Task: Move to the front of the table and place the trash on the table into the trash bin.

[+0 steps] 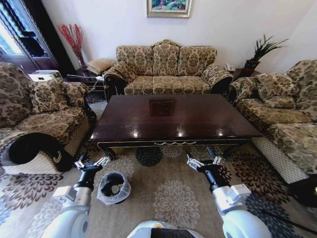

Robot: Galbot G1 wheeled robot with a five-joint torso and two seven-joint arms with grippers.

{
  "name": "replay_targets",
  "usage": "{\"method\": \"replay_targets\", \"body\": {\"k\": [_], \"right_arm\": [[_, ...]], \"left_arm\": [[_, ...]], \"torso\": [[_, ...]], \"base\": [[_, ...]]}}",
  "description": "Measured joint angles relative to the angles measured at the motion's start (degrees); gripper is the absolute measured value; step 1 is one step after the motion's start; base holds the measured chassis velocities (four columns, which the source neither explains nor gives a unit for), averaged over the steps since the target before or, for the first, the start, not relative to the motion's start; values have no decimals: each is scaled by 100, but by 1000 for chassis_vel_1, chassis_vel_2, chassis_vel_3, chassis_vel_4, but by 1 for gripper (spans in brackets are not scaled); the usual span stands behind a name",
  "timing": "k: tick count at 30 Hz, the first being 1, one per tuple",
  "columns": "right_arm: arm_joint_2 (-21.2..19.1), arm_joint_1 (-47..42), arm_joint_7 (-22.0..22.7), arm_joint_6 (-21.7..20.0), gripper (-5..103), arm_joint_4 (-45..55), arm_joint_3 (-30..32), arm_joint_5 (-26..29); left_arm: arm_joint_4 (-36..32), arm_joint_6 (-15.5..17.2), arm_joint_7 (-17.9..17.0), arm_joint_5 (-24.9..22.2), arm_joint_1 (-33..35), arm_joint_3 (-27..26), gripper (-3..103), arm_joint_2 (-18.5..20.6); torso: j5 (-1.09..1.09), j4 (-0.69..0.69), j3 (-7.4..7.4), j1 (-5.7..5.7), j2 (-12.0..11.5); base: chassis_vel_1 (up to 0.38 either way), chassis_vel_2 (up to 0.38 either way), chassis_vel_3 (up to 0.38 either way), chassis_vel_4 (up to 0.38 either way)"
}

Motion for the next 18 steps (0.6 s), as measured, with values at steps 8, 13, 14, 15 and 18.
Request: {"method": "replay_targets", "body": {"k": [8,13,14,15,18], "right_arm": [[-47,57,6,11,100,-20,73,1],[-51,61,7,15,100,-26,75,10],[-52,62,8,16,100,-28,75,12],[-54,63,9,17,100,-29,76,14],[-55,65,10,18,100,-31,77,19]], "left_arm": [[-12,-20,21,-68,-5,-13,100,18],[-14,-26,21,-70,-7,-14,100,21],[-15,-27,21,-71,-8,-14,100,21],[-16,-30,21,-72,-9,-14,100,22],[-18,-34,21,-73,-10,-14,100,24]], "torso": [[0,-1,0,0,0],[0,-1,0,-1,0],[0,-1,0,-1,0],[0,-1,0,-1,0],[0,-1,0,-1,0]], "base": [[0,0,0,0],[0,0,0,0],[0,0,0,0],[0,0,0,0],[0,0,0,0]]}}
